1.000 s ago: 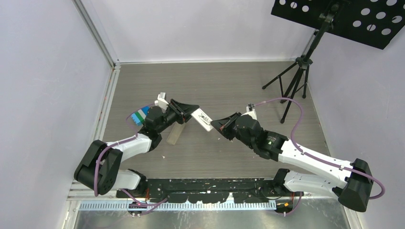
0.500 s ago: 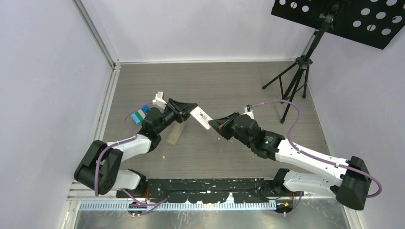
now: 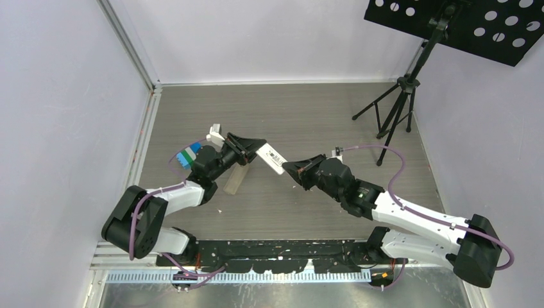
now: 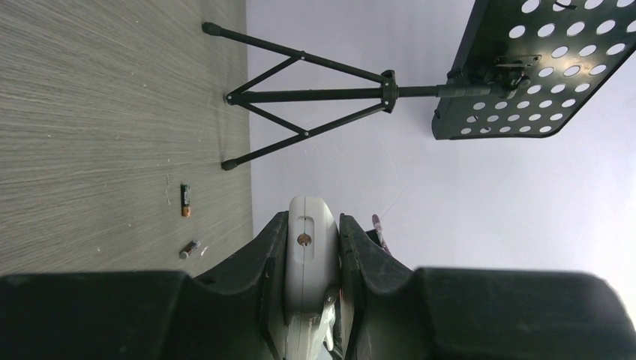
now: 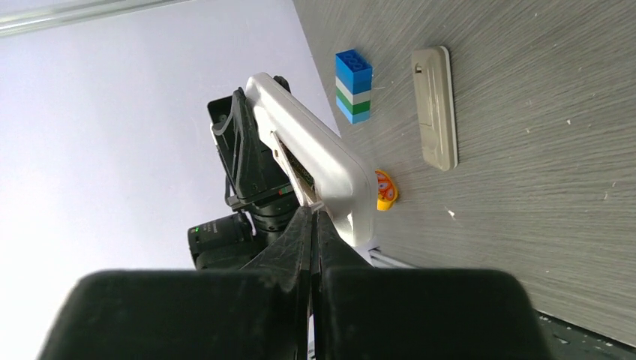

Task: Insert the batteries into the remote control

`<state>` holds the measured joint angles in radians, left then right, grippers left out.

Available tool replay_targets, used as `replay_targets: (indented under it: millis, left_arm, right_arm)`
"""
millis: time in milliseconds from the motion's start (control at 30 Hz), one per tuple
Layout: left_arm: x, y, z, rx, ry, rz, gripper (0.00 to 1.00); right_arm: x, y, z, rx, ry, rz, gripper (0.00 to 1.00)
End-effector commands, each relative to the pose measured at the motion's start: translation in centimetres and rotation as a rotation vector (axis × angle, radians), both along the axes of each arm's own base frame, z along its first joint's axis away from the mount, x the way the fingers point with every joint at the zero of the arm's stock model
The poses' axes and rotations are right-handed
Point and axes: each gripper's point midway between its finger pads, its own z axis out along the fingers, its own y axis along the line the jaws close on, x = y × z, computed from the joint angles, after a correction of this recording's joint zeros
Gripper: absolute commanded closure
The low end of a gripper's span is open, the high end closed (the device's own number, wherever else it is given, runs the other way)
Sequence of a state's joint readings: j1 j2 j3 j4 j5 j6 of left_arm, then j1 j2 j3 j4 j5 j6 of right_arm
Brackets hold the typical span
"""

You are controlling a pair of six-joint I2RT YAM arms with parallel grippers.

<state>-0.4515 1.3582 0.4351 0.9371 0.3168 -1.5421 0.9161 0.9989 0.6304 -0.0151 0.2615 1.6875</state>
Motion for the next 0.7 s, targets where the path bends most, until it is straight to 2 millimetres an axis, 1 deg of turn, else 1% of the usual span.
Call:
replay_targets:
  millis: [0, 133, 333, 667]
  left_arm:
    - [-0.7, -0.3, 3.9, -0.107, -0.106, -0.034, 1.00]
    - [-0.8, -0.3, 4.2, -0.116, -0.106, -0.038, 1.00]
    - [-0.8, -0.3, 4.6, -0.139, -0.113, -0.042, 1.00]
    - [-0.8, -0.2, 4.9, -0.160, -0.126, -0.040, 1.00]
  right_arm:
    - [0.5, -0.6, 0.8, 0.091, 0.012, -0.044, 1.00]
    - [0.5, -0.4, 1.0, 0.116, 0.016, -0.029, 1.00]
    - [0.5, 0.3, 0.2, 0.175, 0.060, -0.008, 1.00]
    - [0.6, 0.8, -0.7, 0.244, 0.106, -0.004, 1.00]
